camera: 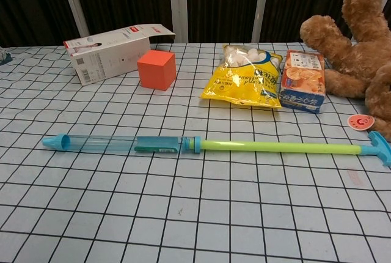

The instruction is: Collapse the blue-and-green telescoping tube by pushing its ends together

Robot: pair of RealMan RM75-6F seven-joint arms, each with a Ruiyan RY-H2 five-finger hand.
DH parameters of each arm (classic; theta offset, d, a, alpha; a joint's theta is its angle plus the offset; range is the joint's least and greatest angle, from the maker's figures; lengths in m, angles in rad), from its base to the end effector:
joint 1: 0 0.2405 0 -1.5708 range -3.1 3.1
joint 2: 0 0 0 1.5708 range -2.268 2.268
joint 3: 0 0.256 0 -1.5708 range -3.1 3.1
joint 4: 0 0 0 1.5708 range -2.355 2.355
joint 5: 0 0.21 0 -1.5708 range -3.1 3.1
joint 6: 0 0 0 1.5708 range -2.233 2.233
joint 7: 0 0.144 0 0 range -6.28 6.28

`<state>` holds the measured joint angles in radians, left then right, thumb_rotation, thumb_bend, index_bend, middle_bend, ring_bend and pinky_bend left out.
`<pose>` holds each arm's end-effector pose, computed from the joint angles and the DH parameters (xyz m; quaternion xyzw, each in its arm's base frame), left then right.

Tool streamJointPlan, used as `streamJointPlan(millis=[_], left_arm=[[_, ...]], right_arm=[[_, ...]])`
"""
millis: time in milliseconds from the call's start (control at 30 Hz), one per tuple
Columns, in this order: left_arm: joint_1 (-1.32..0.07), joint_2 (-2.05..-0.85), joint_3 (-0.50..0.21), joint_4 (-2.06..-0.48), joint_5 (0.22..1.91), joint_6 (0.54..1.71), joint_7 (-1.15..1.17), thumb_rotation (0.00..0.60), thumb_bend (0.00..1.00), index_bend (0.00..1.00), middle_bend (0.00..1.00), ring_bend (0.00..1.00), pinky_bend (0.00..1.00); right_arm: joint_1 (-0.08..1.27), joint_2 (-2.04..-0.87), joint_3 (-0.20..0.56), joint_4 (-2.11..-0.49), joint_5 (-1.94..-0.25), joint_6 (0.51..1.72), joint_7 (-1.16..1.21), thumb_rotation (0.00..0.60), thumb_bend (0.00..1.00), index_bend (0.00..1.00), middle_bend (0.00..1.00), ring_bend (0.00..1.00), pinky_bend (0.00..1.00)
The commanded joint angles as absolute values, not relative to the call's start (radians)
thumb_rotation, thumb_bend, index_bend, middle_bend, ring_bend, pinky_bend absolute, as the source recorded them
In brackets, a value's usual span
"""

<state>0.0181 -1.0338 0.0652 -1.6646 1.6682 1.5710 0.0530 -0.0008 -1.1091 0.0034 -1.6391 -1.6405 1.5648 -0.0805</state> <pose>-0.3042 0.1240 0.1681 -0.6421 -0.3692 -0.3561 0.5697 -0.3007 -0.1441 0.1564 0.6235 -0.3548 0.3819 0.5827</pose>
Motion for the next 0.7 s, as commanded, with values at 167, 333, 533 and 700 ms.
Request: streamJointPlan(millis=[167,333,533,700], left_arm=[[0.010,-1.030,0.068,-1.674,1.672,1.559,0.058,0.600,0.13,0.00,0.00,0.00,0.00],[0.009,-1.030,0.069,-1.672,1.679,1.561,0.057,0.600,0.13,0.00,0.00,0.00,0.00],[0.007,-1.032,0.068,-1.672,1.679,1.559,0.056,0.600,0.13,0.00,0.00,0.00,0.00],[0.004,-1.035,0.066,-1.673,1.676,1.554,0.060,0.600,0.13,0.00,0.00,0.00,0.00]], right_arm=[[0.068,-1.149,0.043,-1.685,-1.642,1.499,-0.114,0.600,0.25,0.30,0.07,0.00,0.00],[0.125,-1.199,0.082,-1.719,-1.581,1.415,-0.185,0.600,0.24,0.40,0.16,0.01,0.00],[0.189,-1.280,0.125,-1.708,-1.487,1.324,-0.285,0.600,0.23,0.40,0.24,0.13,0.00],[0.236,-1.351,0.139,-1.655,-1.447,1.272,-0.373,0.600,0.23,0.40,0.28,0.20,0.06]])
